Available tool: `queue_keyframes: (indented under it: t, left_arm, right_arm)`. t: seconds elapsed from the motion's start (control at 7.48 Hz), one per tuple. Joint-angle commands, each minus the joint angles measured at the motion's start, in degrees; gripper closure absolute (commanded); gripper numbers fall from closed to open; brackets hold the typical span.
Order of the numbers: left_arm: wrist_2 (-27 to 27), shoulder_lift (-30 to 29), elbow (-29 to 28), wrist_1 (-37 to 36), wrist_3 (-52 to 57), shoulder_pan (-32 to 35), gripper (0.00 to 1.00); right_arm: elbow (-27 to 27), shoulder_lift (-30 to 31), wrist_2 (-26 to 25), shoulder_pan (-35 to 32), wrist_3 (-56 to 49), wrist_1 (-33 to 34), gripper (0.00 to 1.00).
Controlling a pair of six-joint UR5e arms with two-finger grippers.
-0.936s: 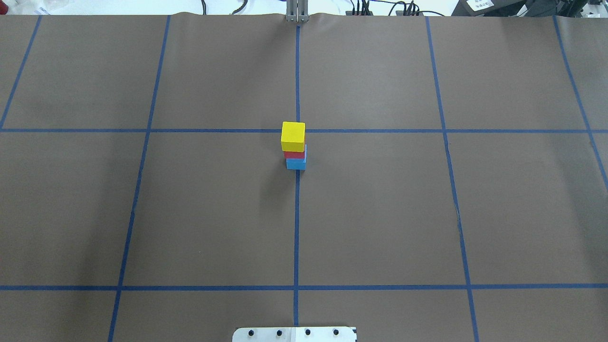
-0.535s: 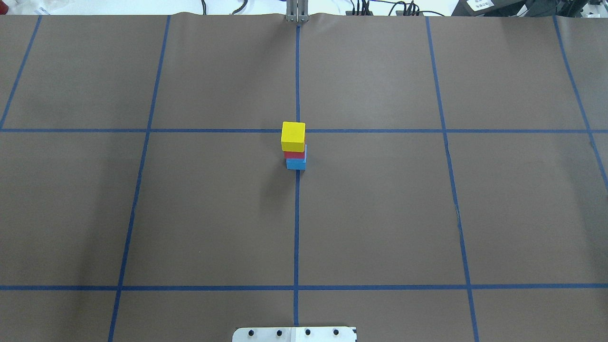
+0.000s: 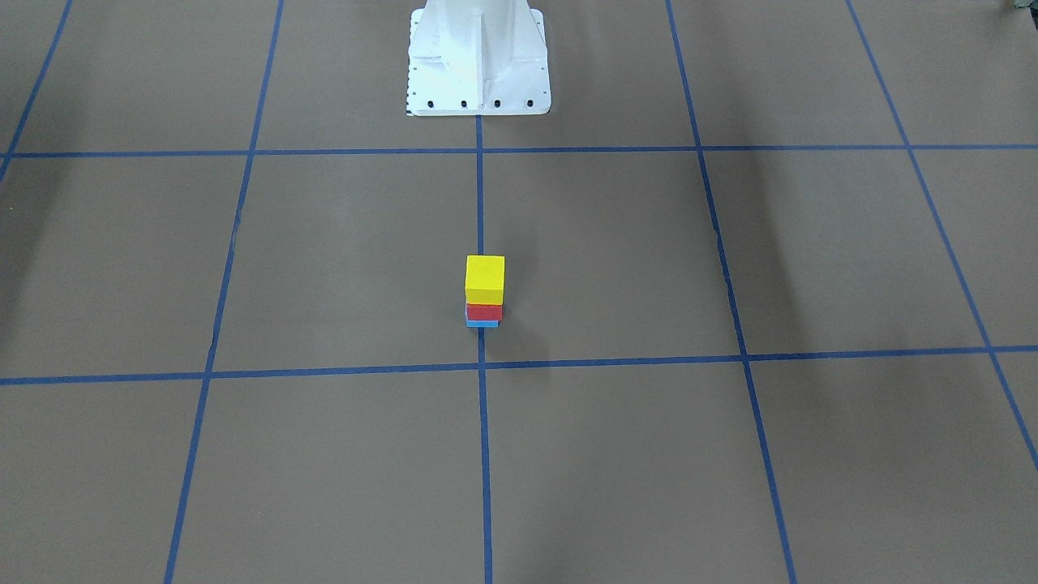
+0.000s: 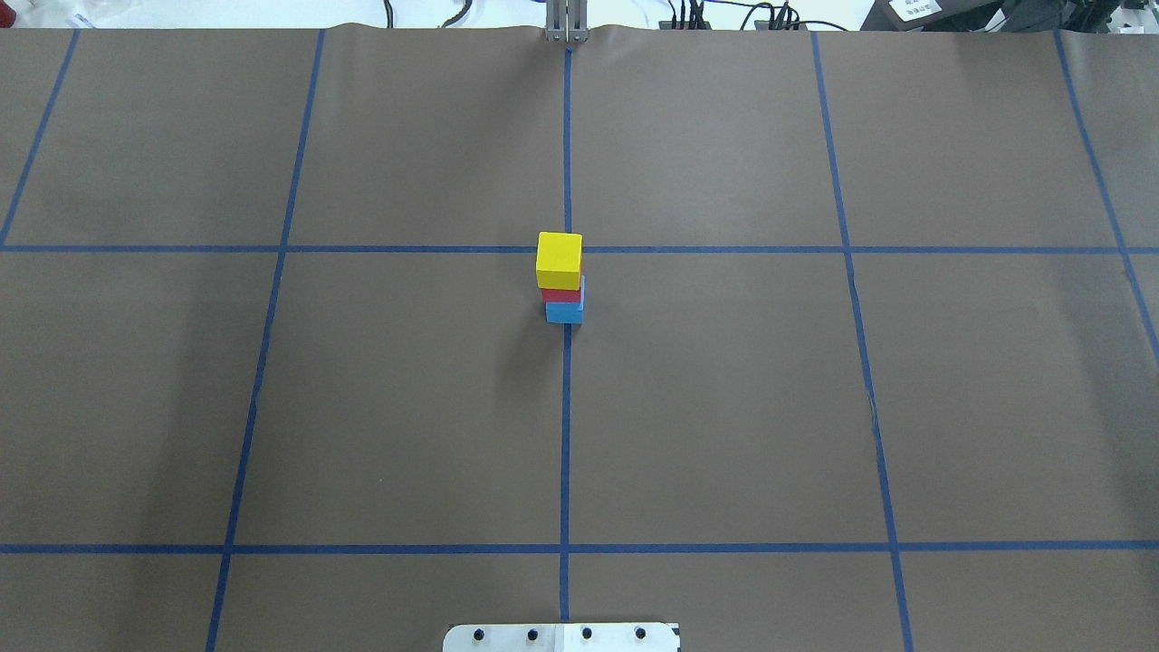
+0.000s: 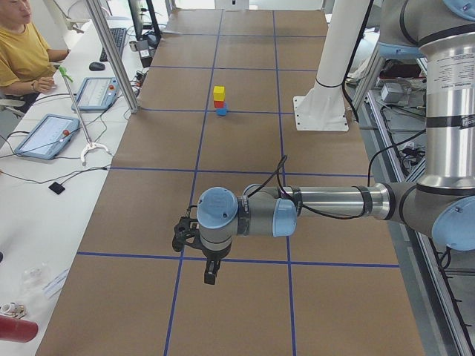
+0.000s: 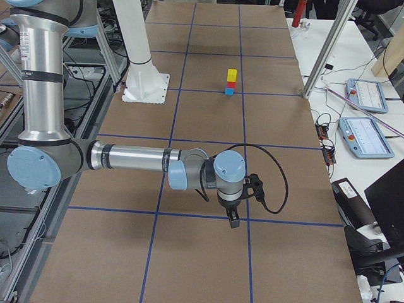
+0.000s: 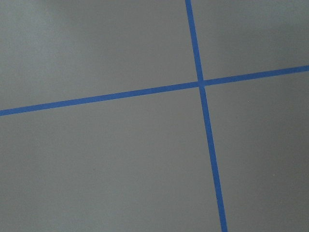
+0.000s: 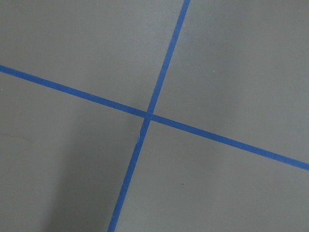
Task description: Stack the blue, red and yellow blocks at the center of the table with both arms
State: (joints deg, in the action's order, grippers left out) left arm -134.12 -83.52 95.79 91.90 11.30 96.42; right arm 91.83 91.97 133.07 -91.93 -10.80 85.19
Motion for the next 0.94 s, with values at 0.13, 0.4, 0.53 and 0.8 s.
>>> queue_keyframes:
  t: [0.13,0.4,0.53,0.8]
  left_arm:
    - [0.09,0.9,0.01,0.04,0.04,0.0,0.0]
    - [0.09,0.9,0.01,-0.05,0.04,0.0,0.0]
    - [0.18,0.9,0.01,-0.05,0.04,0.0,0.0]
    - [0.35,1.86,-0.26,-0.05,0.04,0.0,0.0]
  right_arm:
    - [0.45,-0.74,-0.87,0.0,-0.18,5.96,0.0]
    - [0.72,-0.47,-3.61,0.0,-0.18,5.78,0.0]
    - [0.89,-0.38,-3.52,0.0,-0.18,5.69,0.0]
    - [1.16,-0.38,-3.52,0.09,-0.18,5.52,0.0]
